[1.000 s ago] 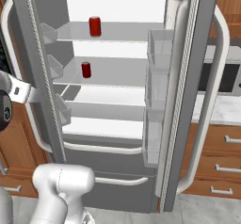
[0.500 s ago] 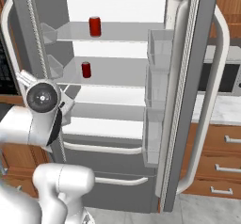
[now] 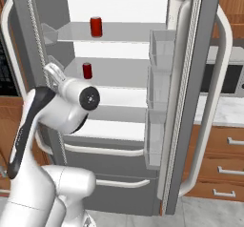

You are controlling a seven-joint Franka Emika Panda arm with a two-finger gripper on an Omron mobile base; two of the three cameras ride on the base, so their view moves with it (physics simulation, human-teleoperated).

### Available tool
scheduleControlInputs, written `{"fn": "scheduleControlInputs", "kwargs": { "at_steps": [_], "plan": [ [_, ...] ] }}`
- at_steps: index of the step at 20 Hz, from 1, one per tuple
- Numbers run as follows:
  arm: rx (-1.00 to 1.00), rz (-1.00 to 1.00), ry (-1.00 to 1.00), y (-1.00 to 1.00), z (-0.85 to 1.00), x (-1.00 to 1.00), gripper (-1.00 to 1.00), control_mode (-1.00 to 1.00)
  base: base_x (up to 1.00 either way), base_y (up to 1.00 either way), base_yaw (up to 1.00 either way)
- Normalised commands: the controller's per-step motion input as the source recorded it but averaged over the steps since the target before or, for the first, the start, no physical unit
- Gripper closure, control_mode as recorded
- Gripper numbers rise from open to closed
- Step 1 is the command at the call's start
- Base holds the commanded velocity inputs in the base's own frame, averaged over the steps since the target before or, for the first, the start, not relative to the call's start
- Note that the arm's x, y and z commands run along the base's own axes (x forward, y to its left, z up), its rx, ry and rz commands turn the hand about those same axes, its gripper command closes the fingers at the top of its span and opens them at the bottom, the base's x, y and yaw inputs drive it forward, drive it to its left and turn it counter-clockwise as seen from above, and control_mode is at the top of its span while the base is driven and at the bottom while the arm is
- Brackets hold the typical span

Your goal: Open the fridge, grab two sodas, and place both sodas inside the bowl with ice on the dining counter.

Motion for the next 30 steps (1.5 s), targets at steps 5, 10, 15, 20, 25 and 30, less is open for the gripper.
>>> {"fn": "scheduleControlInputs", "kwargs": {
  "at_steps": [5,10,15,20,25,30],
  "plan": [
    [0.10,0.26,0.14,0.22,-0.14,0.61,-1.00,-1.00,0.00,0.00,0.00],
    [0.01,0.27,0.10,0.43,-0.08,0.34,-1.00,-1.00,0.00,0.00,0.00],
    [0.00,0.22,0.15,0.44,0.00,0.31,-1.00,-1.00,0.00,0.00,0.00],
    [0.00,0.17,0.05,0.66,-0.01,-0.06,-1.00,-1.00,0.00,0.00,0.00],
    [0.00,0.16,0.00,0.77,-0.04,-0.34,-1.00,-1.00,0.00,0.00,0.00],
    [-0.01,0.15,0.00,0.82,-0.09,-0.28,-1.00,-1.00,0.00,0.00,0.00]
  ]
}}
